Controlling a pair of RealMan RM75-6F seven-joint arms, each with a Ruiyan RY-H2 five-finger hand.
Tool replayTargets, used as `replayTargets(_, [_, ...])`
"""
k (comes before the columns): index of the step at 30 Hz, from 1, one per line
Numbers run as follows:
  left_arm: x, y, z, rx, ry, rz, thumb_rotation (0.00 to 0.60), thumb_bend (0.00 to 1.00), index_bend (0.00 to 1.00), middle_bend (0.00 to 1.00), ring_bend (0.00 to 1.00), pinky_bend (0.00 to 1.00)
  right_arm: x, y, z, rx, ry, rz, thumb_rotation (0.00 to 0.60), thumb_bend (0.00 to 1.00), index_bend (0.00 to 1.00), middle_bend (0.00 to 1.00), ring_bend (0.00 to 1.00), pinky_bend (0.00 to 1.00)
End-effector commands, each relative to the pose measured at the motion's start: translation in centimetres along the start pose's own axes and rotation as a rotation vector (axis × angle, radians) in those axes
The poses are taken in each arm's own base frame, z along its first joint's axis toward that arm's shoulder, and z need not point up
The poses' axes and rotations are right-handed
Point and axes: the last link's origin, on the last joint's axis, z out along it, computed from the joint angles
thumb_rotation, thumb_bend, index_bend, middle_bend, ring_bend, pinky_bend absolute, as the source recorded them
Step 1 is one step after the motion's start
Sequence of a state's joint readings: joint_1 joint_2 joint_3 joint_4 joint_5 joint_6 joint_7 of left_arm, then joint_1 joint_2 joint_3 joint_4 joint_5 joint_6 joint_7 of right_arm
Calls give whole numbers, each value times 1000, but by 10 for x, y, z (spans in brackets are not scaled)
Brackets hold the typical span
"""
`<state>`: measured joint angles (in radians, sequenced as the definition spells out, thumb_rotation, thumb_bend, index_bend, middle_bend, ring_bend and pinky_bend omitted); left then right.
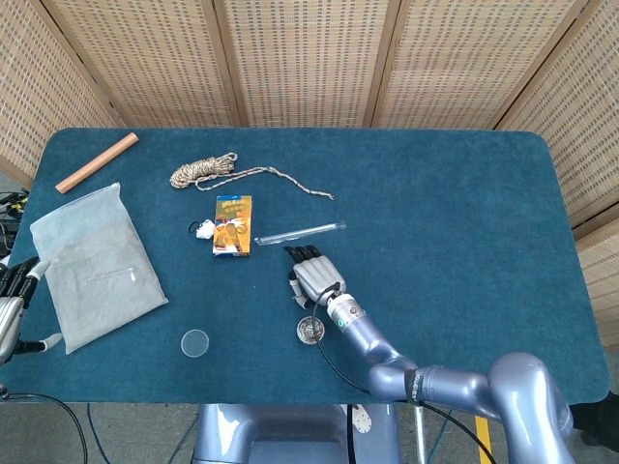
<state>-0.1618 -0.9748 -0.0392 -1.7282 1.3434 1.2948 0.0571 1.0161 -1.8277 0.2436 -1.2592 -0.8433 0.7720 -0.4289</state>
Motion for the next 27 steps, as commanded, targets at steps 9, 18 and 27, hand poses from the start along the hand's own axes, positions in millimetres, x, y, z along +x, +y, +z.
replayTargets(9, [-2,4,-2,-14,-1,9,600,0,0,0,0,0,21,0,-55,105,-19,-32,600,397,679,0,0,0])
replayTargets(18, [-3,5,-2,-14,-2,14,600,0,0,0,0,0,5,-10,-63,145,-67,-46,600,397,679,0,0,0])
replayTargets(27, [-3,5,-3,-15,-2,11,600,0,0,0,0,0,1,-5,-62,126,-79,-46,600,397,679,0,0,0])
